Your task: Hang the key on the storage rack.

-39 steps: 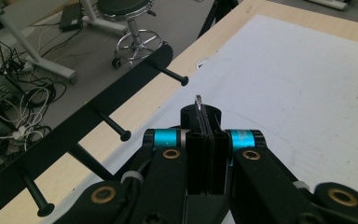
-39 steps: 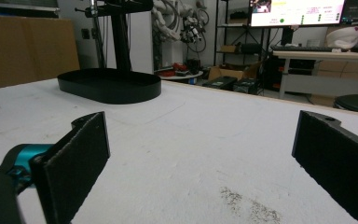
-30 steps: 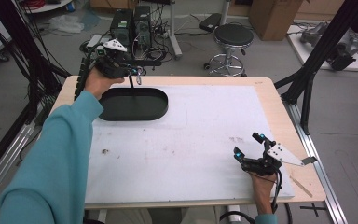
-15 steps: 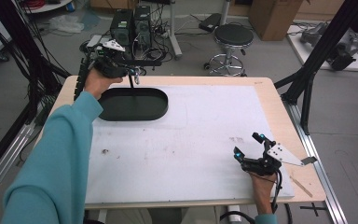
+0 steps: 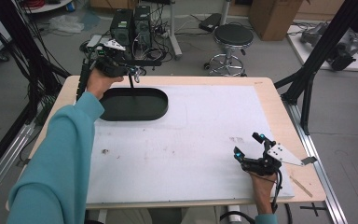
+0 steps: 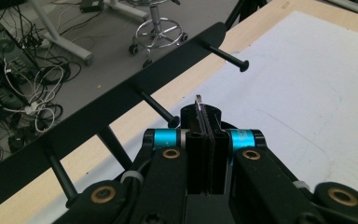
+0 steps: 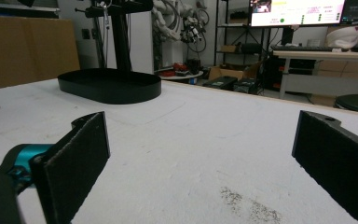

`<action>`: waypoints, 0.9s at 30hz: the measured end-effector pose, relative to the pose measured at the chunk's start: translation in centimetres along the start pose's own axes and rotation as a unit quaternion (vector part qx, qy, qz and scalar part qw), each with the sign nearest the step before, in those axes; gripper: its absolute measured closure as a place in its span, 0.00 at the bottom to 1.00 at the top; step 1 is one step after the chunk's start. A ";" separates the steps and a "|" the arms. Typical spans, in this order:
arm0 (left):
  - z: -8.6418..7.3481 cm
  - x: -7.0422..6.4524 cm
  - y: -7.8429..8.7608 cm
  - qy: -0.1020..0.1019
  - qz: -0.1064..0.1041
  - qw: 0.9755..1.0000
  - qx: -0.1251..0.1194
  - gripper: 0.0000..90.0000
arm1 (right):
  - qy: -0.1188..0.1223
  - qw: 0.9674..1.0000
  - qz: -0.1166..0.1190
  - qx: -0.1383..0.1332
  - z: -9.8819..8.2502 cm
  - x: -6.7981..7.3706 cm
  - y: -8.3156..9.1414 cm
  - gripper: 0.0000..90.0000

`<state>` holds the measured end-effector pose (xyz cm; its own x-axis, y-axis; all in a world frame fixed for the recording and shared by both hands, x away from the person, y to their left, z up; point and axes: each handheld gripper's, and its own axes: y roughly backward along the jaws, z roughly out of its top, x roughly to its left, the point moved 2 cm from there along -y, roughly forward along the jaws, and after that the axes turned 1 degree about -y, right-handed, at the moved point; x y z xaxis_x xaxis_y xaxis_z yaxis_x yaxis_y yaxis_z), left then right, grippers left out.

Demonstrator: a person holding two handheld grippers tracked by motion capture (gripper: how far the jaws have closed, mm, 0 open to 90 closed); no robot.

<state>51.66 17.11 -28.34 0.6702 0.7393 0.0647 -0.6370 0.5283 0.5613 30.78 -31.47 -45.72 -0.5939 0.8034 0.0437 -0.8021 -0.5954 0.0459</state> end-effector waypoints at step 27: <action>-0.1 0.5 -0.6 0.021 0.028 0.999 0.011 0.99 | -0.001 1.000 0.000 0.001 0.0 0.0 0.0 0.04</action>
<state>52.35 17.23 -28.78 0.6171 0.7844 0.0621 -0.6642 0.4770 0.5756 30.77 -31.48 -45.72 -0.5944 0.8029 0.0454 -0.8015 -0.5961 0.0484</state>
